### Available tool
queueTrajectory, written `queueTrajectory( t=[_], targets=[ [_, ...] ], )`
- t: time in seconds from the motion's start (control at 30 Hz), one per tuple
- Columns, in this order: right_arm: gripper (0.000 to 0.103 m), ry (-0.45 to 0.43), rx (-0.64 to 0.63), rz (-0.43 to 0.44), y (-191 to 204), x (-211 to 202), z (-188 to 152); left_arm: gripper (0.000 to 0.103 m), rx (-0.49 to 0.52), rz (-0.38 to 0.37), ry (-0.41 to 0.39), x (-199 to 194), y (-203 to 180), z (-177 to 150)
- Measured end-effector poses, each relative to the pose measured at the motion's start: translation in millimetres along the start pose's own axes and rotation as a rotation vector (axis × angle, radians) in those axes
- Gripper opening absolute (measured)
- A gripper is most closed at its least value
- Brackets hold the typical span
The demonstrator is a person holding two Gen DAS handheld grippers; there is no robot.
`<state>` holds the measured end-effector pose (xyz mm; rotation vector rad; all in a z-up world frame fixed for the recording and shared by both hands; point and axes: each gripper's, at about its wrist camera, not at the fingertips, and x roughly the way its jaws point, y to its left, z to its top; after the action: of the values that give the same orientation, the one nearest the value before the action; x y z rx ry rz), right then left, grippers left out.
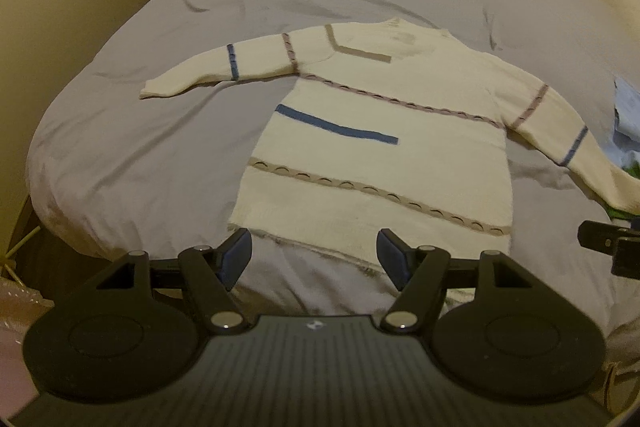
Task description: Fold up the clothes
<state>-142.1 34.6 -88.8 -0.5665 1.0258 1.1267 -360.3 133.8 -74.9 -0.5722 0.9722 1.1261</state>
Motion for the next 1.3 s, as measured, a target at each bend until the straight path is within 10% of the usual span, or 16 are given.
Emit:
queueTrajectory(
  t=[0.73, 1.03, 1.3],
  targets=[
    [0.090, 0.127, 0.265, -0.126, 17, 139, 106, 0.066, -0.003, -0.135, 0.137, 163, 66, 124],
    [0.090, 0.193, 0.445, -0.145, 29, 242, 142, 0.065, -0.244, -0.203, 0.222, 298, 163, 165],
    [0.090, 0.270, 0.540, -0.175, 41, 320, 157, 0.065, -0.612, -0.148, 0.144, 392, 272, 192]
  ],
)
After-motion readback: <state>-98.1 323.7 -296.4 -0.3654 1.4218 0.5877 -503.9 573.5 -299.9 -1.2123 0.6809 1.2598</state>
